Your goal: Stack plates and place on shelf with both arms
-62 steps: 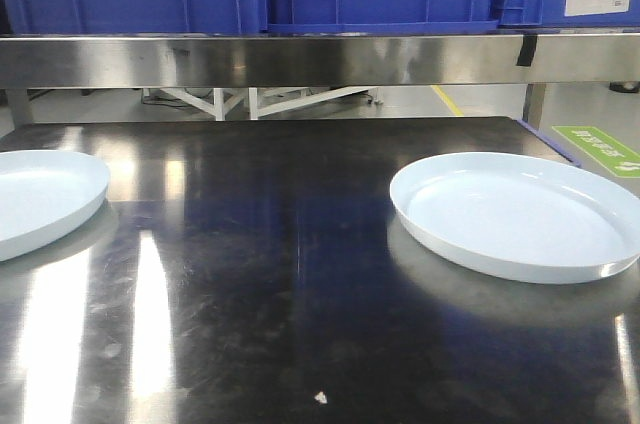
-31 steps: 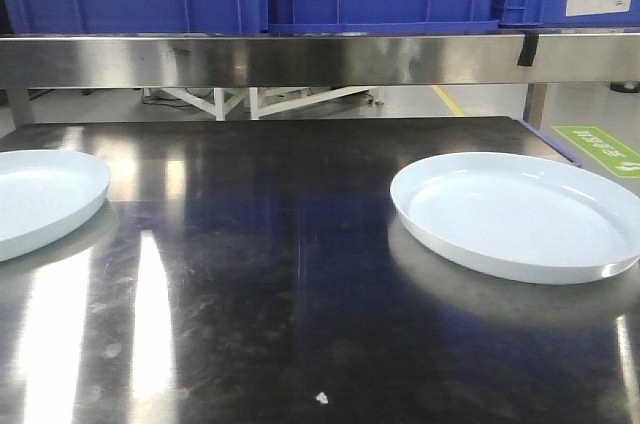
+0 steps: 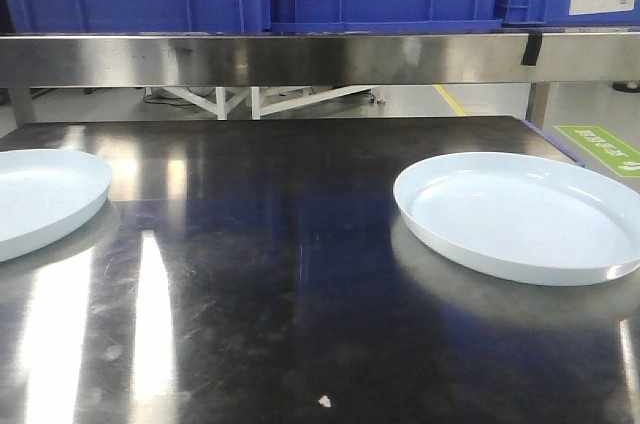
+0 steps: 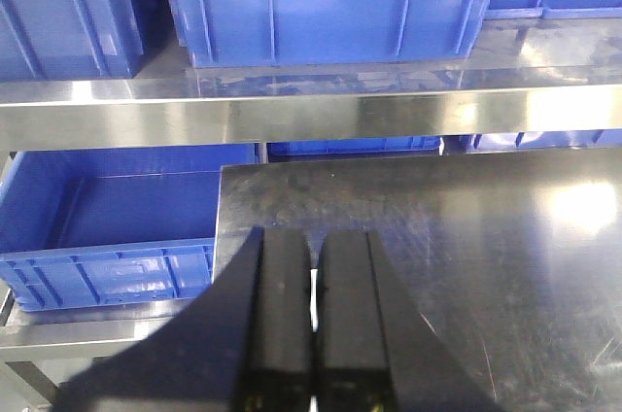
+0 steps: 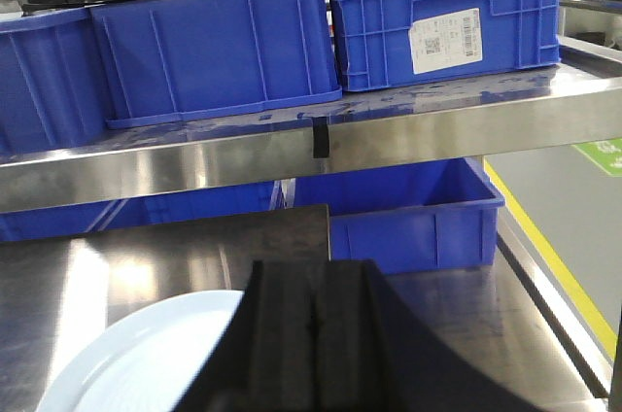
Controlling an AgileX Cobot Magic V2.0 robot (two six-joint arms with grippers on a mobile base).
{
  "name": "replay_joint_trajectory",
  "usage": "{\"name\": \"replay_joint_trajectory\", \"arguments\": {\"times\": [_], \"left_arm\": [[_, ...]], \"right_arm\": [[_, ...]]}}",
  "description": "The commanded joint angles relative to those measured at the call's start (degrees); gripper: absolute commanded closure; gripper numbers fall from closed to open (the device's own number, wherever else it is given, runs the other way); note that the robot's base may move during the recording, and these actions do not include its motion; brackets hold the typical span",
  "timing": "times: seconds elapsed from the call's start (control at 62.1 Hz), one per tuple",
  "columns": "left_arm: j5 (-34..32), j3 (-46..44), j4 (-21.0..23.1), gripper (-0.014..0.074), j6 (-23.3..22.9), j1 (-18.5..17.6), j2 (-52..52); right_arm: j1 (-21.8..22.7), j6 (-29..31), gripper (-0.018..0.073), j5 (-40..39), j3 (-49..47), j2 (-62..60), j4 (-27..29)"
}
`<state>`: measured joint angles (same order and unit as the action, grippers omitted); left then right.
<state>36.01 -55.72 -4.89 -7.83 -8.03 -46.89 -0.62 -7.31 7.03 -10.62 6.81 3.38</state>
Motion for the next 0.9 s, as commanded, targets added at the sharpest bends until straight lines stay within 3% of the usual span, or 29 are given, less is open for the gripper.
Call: {"name": "replay_joint_trajectory", "arguments": {"times": [0.0, 0.193, 0.354, 0.757, 0.805, 0.886], "left_arm": [[-4.67, -1.95, 0.23, 0.0505, -0.21, -0.39, 0.24], [-4.81, -1.95, 0.23, 0.0505, -0.21, -0.39, 0.24], [-4.85, -1.95, 0.23, 0.0505, -0.21, -0.39, 0.24], [-4.72, -1.95, 0.23, 0.0505, -0.21, -0.39, 0.24], [-4.72, -1.95, 0.23, 0.0505, -0.21, -0.39, 0.24], [-4.64, -1.95, 0.55, 0.0498, -0.21, -0.39, 0.24]], "right_arm": [[0.13, -0.07, 0.0503, -3.42, -6.94, 8.62, -0.50], [0.13, -0.07, 0.0503, -3.01, -18.17, 28.73, -0.50], [0.13, -0.07, 0.0503, -2.54, -24.88, 38.68, -0.50], [0.13, -0.07, 0.0498, -1.70, -27.13, 42.03, -0.50], [0.13, -0.07, 0.0473, -1.59, -27.13, 42.03, -0.50], [0.13, -0.07, 0.0348, -1.72, -27.13, 42.03, -0.50]]}}
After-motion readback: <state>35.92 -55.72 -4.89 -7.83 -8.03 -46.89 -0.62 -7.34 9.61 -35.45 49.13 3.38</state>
